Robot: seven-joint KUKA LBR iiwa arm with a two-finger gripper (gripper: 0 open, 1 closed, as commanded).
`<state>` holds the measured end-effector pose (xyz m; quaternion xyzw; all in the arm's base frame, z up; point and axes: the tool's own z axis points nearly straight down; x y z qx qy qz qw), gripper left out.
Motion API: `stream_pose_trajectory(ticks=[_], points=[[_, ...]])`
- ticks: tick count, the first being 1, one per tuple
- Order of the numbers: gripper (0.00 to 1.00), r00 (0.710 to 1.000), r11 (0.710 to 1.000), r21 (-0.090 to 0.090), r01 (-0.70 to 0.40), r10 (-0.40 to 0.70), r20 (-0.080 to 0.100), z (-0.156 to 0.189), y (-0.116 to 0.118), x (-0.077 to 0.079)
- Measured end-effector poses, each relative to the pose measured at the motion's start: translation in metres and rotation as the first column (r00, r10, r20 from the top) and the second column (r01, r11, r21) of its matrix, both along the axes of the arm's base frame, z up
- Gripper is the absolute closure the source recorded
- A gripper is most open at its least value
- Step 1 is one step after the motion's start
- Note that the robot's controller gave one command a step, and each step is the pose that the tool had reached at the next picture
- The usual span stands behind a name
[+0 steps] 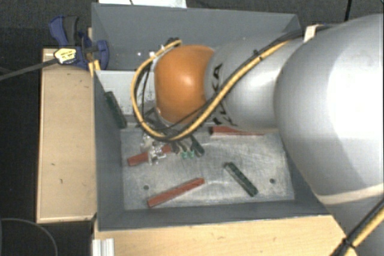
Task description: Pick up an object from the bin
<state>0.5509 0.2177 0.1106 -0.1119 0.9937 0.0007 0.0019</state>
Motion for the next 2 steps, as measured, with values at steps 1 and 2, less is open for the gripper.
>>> stream_pose_trajectory(ticks=[1, 2], points=[[1.0, 1.0, 1.0, 0.001, 0.001, -0.001, 0.002, 0.0054, 0.0001, 0.0003], [1.0, 1.0, 1.0, 0.001, 0.001, -0.001, 0.002, 0.0071, 0.0002, 0.0004]])
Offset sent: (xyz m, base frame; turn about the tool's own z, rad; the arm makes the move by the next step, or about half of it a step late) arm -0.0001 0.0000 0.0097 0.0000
